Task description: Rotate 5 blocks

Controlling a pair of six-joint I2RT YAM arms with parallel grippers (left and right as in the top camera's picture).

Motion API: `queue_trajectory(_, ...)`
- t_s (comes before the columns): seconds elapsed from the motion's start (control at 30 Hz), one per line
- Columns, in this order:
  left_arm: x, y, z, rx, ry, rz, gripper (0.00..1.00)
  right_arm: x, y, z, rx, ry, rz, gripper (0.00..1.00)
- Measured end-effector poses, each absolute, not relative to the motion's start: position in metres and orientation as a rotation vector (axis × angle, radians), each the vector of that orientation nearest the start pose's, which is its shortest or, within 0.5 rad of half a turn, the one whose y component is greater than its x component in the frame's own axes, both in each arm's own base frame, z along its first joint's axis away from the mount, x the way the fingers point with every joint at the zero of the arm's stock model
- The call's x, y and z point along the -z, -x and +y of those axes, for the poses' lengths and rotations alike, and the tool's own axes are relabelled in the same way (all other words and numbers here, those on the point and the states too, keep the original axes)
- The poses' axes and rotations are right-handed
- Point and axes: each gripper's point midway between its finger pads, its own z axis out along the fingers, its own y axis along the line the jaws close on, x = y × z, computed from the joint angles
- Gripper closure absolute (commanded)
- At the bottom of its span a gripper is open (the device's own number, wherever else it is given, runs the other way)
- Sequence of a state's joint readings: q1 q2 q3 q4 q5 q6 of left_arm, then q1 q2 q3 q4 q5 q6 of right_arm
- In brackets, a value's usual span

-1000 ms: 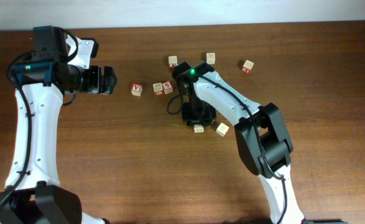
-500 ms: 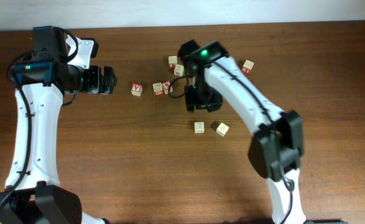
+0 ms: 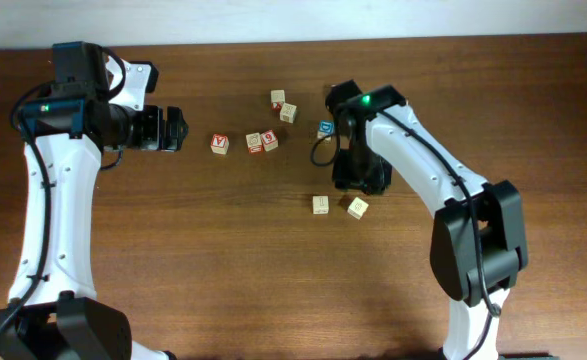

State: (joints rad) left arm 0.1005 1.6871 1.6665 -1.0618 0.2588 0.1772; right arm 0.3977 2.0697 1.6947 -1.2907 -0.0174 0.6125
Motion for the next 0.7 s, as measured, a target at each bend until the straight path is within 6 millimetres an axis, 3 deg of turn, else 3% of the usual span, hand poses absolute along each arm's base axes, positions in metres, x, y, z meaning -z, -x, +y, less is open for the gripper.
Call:
queue_trajectory(0.27,-0.219,-0.412,-0.003,0.247,-0.185,2.607,0.01,-0.026,-0.335,0.139,0.072,-0.432,3.201,0.56)
queue_trajectory(0.47,-0.219,-0.412,-0.003,0.247,-0.185,2.608,0.01,-0.023,-0.334,0.14,0.061,-0.426,3.204,0.62)
queue_trajectory(0.7,-0.219,-0.412,-0.003,0.246,-0.185,2.608,0.01,-0.022,-0.345,0.156,-0.087,-0.214,3.194,0.62)
